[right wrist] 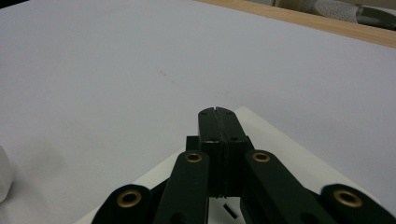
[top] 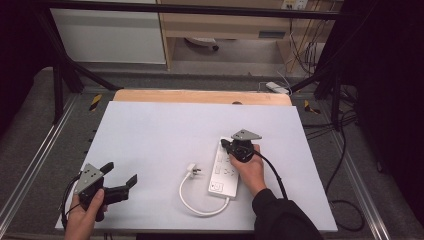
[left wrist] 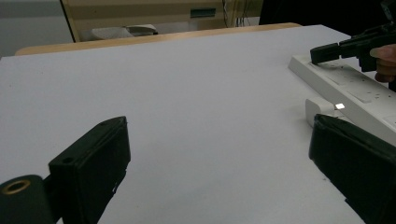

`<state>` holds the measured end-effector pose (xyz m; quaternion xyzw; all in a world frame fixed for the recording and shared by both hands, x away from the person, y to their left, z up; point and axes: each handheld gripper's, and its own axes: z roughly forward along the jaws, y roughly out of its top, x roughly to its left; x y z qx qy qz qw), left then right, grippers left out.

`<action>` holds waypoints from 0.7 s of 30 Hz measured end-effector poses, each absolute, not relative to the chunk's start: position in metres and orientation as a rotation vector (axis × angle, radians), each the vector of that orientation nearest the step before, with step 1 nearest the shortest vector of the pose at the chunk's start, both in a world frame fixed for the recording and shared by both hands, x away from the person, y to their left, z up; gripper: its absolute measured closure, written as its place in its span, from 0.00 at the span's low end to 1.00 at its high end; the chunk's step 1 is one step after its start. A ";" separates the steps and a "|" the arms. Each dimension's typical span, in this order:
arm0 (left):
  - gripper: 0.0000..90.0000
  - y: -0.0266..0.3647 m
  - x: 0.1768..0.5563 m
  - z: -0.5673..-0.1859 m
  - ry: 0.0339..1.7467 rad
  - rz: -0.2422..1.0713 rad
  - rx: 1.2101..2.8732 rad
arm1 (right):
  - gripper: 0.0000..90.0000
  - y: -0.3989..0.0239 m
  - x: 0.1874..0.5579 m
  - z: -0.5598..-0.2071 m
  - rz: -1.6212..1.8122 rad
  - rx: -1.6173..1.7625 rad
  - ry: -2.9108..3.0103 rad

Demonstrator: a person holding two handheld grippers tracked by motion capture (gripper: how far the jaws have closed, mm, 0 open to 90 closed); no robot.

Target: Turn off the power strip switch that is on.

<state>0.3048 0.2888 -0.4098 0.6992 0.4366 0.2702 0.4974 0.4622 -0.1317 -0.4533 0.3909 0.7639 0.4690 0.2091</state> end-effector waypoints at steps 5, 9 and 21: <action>0.06 0.288 0.305 -0.410 1.055 0.652 1.693 | 1.00 -0.131 0.462 -0.454 1.312 1.087 2.122; 0.06 0.288 0.305 -0.410 1.055 0.652 1.693 | 1.00 -0.129 0.462 -0.455 1.329 1.085 2.123; 0.06 0.288 0.305 -0.410 1.054 0.653 1.696 | 1.00 -0.130 0.462 -0.455 1.335 1.086 2.119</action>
